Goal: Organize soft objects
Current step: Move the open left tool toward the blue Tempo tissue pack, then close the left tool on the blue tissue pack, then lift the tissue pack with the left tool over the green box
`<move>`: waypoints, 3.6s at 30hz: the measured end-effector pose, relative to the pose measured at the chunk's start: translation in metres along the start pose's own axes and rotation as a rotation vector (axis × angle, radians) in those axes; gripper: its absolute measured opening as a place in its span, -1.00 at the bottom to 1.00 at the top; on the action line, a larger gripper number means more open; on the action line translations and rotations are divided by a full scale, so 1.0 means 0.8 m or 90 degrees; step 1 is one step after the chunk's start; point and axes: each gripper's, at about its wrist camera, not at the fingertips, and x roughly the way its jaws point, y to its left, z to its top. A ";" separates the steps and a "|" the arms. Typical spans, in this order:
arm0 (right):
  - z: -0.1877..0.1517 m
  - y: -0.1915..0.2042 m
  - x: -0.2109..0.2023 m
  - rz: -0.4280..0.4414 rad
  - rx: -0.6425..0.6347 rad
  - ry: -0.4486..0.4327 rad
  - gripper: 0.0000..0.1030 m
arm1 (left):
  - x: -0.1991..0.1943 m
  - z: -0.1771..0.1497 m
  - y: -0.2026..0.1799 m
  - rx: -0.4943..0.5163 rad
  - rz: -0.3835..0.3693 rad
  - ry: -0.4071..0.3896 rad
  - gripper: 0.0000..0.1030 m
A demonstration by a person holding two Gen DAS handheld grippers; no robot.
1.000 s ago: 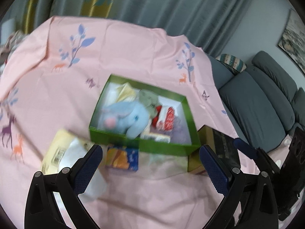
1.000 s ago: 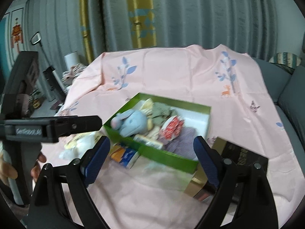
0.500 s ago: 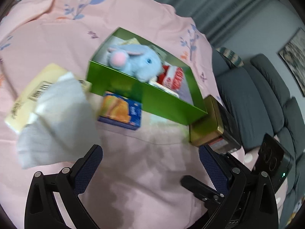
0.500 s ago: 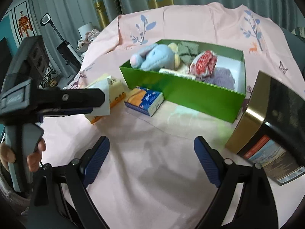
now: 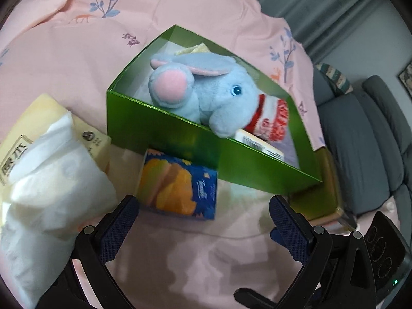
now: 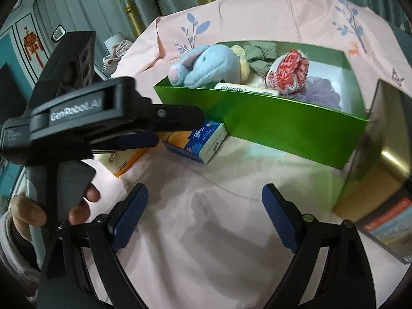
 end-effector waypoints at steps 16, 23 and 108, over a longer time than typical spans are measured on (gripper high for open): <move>0.026 -0.003 0.048 0.056 0.009 0.017 0.73 | 0.027 0.031 0.028 -0.050 -0.100 0.128 0.96; 0.033 -0.007 0.061 0.068 0.014 0.023 0.66 | 0.034 0.021 0.031 -0.053 -0.081 0.131 0.96; 0.132 -0.018 -0.030 0.013 -0.033 -0.192 -0.11 | -0.043 0.100 -0.090 0.143 -0.030 -0.052 0.32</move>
